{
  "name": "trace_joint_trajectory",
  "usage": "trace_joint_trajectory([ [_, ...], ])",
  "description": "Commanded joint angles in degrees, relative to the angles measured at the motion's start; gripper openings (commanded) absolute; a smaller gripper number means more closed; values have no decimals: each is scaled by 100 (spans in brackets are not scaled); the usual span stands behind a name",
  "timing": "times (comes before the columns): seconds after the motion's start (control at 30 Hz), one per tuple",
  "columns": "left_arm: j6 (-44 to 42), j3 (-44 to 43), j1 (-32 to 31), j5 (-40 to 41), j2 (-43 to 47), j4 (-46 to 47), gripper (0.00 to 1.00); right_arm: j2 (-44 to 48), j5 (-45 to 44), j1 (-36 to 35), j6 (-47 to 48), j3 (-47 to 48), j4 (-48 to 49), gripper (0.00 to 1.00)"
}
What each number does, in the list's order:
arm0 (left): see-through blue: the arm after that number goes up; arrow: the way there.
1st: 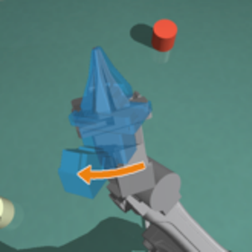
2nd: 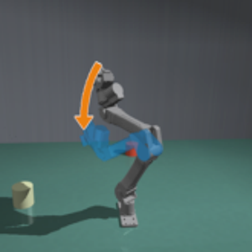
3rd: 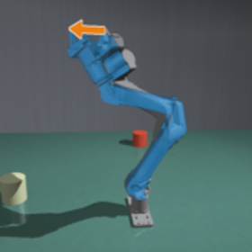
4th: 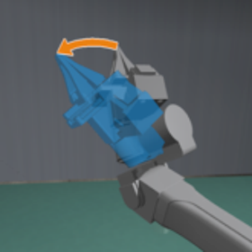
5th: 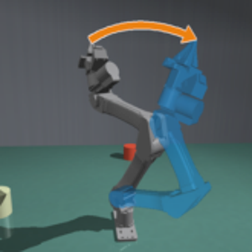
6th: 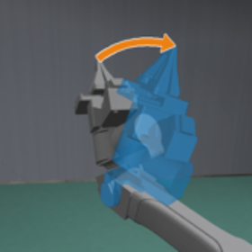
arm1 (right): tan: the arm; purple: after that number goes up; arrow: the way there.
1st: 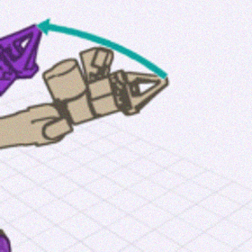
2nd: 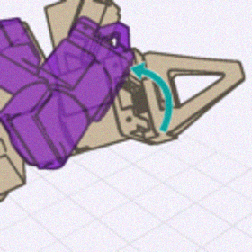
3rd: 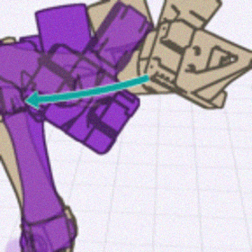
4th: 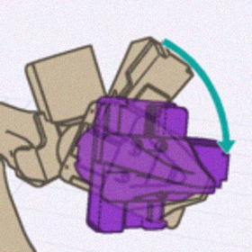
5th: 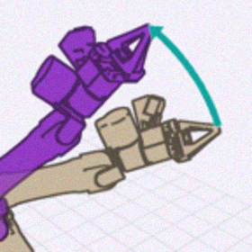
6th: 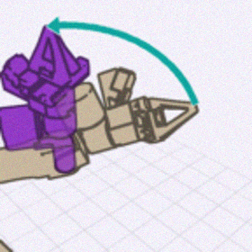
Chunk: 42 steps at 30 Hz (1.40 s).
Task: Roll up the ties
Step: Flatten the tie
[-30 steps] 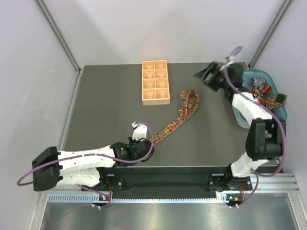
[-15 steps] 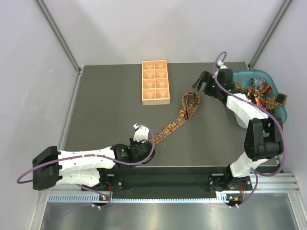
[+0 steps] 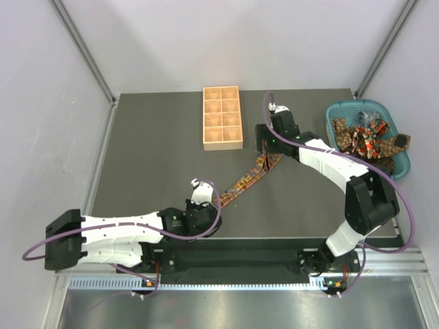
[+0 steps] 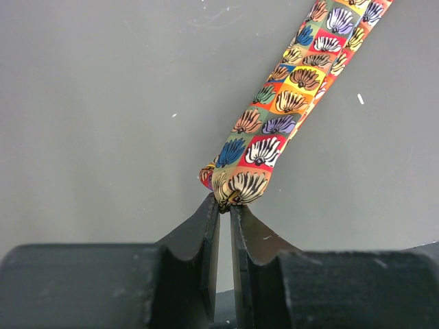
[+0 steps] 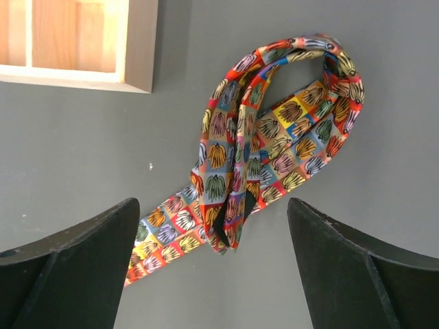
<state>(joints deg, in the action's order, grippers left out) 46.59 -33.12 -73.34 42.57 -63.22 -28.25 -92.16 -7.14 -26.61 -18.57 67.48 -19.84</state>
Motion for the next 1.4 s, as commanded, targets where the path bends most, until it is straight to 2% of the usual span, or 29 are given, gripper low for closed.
trace_joint_trajectory([
  [0.0, 70, 34, -58, 217, 135, 144, 16, -126, -341, -116, 143, -95, -91, 88],
  [0.07, 70, 34, -75, 234, 143, 144, 16, -249, -393, -134, 82, -130, -108, 81],
  [0.23, 78, 34, -110, 261, 135, 144, 16, -469, -175, -151, -24, -341, 49, 74],
  [0.33, 87, 34, -137, 287, 143, 144, 16, -618, 10, -160, -103, -420, 199, 63],
  [0.43, 96, 43, -172, 313, 143, 136, 15, -733, 230, -169, -130, -368, 226, 45],
  [0.47, 96, 34, -180, 322, 135, 144, 15, -733, 291, -169, -156, -341, 217, 29],
  [0.5, 96, 43, -189, 322, 135, 127, 15, -725, 353, -169, -173, -298, 217, 20],
  [0.53, 105, 34, -198, 322, 135, 135, 15, -664, 371, -152, -191, -271, 226, 2],
  [0.67, 114, 34, -216, 358, 143, 118, 15, -382, 686, 50, -401, -95, 339, 0],
  [0.7, 114, 34, -224, 358, 143, 127, 15, -286, 1262, 268, -480, -34, 566, 0],
  [0.77, 114, 34, -224, 358, 152, 118, 14, -206, 1879, 550, -944, 19, 839, 0],
  [0.8, 114, 34, -233, 366, 143, 118, 14, -154, 2561, 891, -1182, 11, 1346, 0],
  [0.83, 114, 43, -233, 384, 143, 109, 14, -153, 2890, 1086, -1445, 2, 1664, 0],
  [0.87, 122, 34, -242, 375, 143, 118, 14, -171, 3363, 1279, -2022, 10, 2337, 0],
  [0.97, 131, 43, -260, 384, 143, 100, 14, -381, 3622, 2035, -3086, 299, 3358, 0],
  [1.0, 131, 34, -268, 393, 135, 100, 14, -582, 3605, 2368, -3309, 405, 3598, 1],
  [1.03, 140, 34, -277, 410, 143, 109, 14, -723, 3553, 2510, -3485, 571, 3722, 39],
  [1.07, 149, 25, -286, 428, 126, 83, 14, -864, 3370, 2607, -3635, 973, 3619, 67],
  [1.13, 158, 8, -321, 454, 100, 65, 14, -1224, 3193, 2810, -3393, 1432, 3225, 99],
  [1.17, 166, -1, -330, 463, 82, 65, 14, -1286, 2949, 2802, -3216, 1774, 2701, 100],
  [1.27, 219, -36, -418, 577, 47, -14, 14, -1025, 2535, 2679, -2452, 1778, 2327, 100],
  [1.37, 280, -89, -523, 691, -6, -66, 13, -348, 1954, 2424, -2065, 753, 2720, 100],
])
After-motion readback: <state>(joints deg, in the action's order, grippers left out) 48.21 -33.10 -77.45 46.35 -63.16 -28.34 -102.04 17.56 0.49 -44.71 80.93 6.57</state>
